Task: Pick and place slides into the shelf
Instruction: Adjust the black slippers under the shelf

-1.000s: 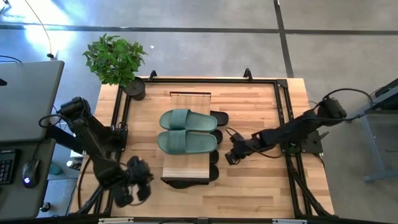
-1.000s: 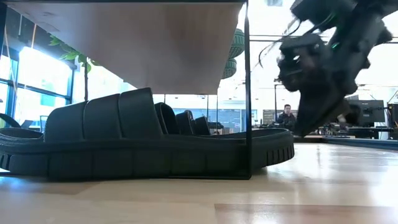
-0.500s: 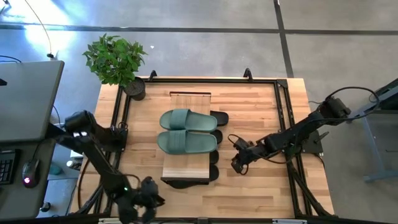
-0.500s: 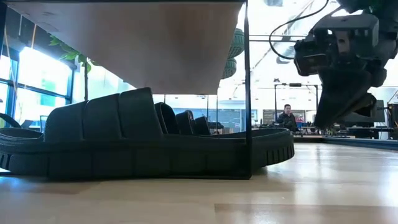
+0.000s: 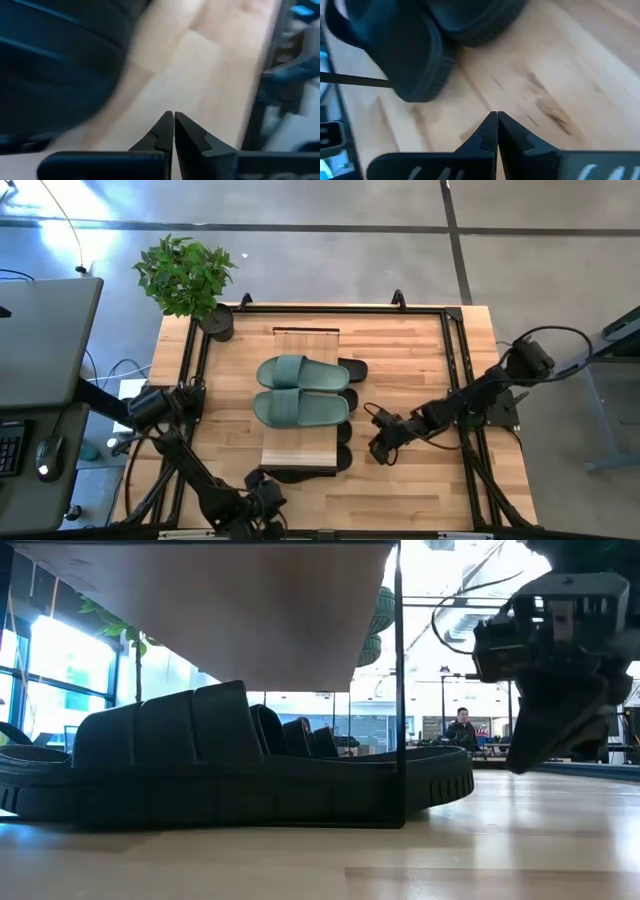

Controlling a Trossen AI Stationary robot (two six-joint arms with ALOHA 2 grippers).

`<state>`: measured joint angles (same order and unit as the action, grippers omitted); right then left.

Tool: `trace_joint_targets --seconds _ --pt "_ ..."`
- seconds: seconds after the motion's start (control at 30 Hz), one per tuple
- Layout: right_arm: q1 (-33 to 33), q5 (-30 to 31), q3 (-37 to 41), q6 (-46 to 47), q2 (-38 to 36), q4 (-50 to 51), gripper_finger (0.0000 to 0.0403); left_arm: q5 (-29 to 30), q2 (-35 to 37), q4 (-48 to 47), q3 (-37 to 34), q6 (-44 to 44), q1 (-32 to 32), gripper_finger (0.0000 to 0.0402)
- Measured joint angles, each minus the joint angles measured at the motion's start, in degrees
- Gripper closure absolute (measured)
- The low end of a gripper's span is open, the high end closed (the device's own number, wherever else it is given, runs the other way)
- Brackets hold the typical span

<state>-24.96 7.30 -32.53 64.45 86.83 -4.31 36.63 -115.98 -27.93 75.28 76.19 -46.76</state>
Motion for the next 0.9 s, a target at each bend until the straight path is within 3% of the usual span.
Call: trace_joint_targets --seconds 0.43,0.9 --pt "-0.5 -2.4 1.6 -5.5 0.3 -5.9 0.0403 2.0 -1.3 -12.1 1.9 9.7 0.0 0.0398" --pt "-0.6 -3.5 1.5 -6.3 4.4 -11.9 0.0403 3.9 -1.3 -13.7 1.8 10.6 1.2 0.0396"
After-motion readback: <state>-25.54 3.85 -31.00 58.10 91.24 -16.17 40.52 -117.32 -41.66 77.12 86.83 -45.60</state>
